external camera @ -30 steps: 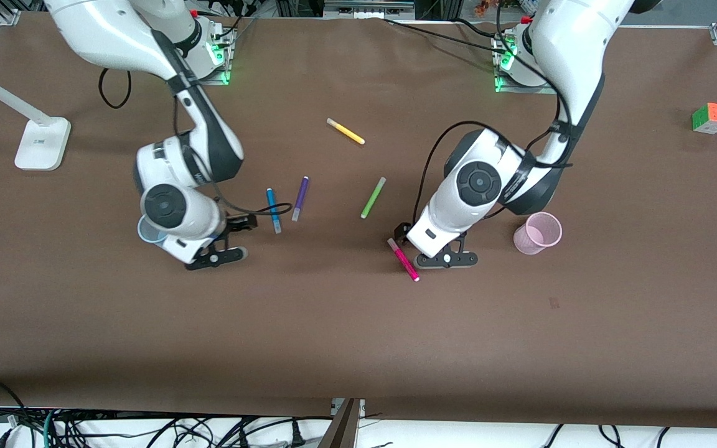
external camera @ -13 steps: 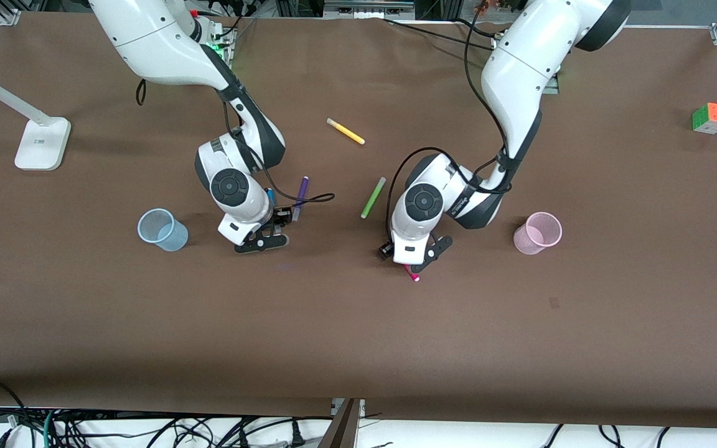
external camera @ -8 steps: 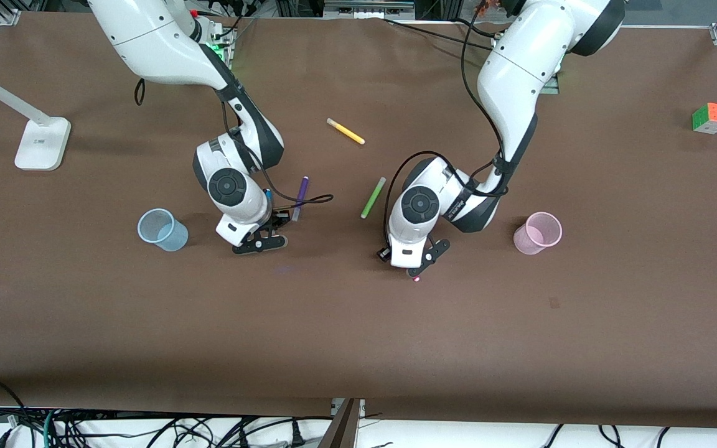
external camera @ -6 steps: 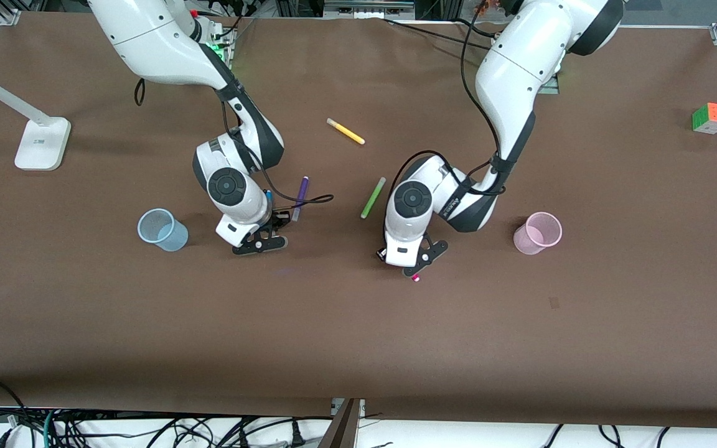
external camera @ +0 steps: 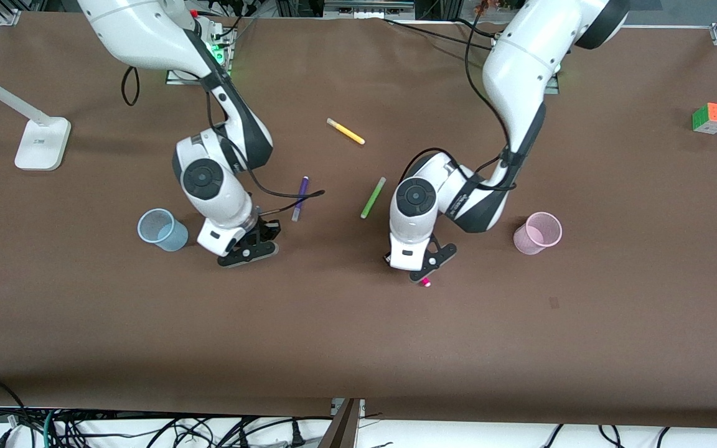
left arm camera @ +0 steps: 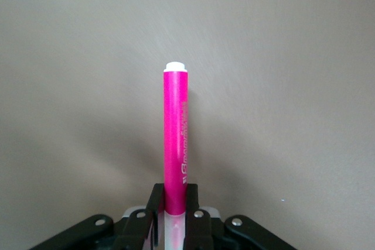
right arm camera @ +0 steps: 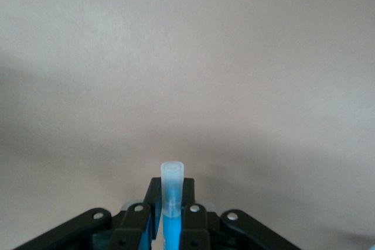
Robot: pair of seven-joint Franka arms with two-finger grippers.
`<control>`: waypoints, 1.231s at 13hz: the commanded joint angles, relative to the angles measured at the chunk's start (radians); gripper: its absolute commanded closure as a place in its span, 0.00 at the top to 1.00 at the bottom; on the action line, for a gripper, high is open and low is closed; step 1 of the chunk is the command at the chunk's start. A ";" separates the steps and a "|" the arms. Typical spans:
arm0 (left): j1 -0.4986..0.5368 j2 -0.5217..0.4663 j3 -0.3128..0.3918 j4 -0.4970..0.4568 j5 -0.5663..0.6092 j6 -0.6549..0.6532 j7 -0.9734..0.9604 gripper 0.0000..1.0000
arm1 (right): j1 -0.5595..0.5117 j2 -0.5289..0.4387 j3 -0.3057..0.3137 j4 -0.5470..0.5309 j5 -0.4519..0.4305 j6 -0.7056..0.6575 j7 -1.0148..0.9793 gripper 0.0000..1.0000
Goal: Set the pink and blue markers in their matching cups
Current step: 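Carry the pink marker to the pink cup while the right gripper carries blue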
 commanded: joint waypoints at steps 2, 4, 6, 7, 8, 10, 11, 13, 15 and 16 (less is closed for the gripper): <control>0.060 -0.183 -0.010 -0.036 -0.013 -0.228 0.351 0.00 | -0.011 -0.042 -0.036 0.143 0.015 -0.252 -0.220 0.00; 0.092 -0.230 -0.012 -0.035 -0.013 -0.294 0.495 0.00 | -0.051 -0.043 -0.039 0.200 0.023 -0.334 -0.363 0.00; 0.095 -0.258 -0.009 -0.039 -0.004 -0.328 0.608 0.00 | -0.074 -0.071 -0.049 0.201 0.096 -0.345 -0.556 0.00; 0.095 -0.266 -0.004 -0.041 0.004 -0.340 0.657 0.00 | -0.079 -0.077 -0.064 0.199 0.124 -0.349 -0.640 0.00; 0.100 -0.275 0.001 -0.041 0.004 -0.342 0.735 0.00 | -0.080 -0.086 -0.075 0.201 0.141 -0.372 -0.699 0.00; 0.159 -0.296 -0.002 -0.042 0.004 -0.342 0.965 0.00 | -0.082 -0.101 -0.099 0.199 0.144 -0.395 -0.811 0.00; 0.201 -0.304 -0.005 -0.042 0.003 -0.342 1.121 0.00 | -0.091 -0.103 -0.110 0.199 0.162 -0.397 -0.884 0.00; 0.262 -0.329 -0.007 -0.042 0.001 -0.345 1.402 0.00 | -0.124 -0.101 -0.118 0.196 0.236 -0.400 -1.037 0.00; 0.279 -0.350 -0.004 -0.044 0.003 -0.363 1.684 0.00 | -0.148 -0.095 -0.118 0.195 0.248 -0.406 -1.141 0.00; 0.299 -0.362 -0.002 -0.053 0.004 -0.363 1.845 0.00 | -0.157 -0.095 -0.118 0.191 0.270 -0.406 -1.190 0.00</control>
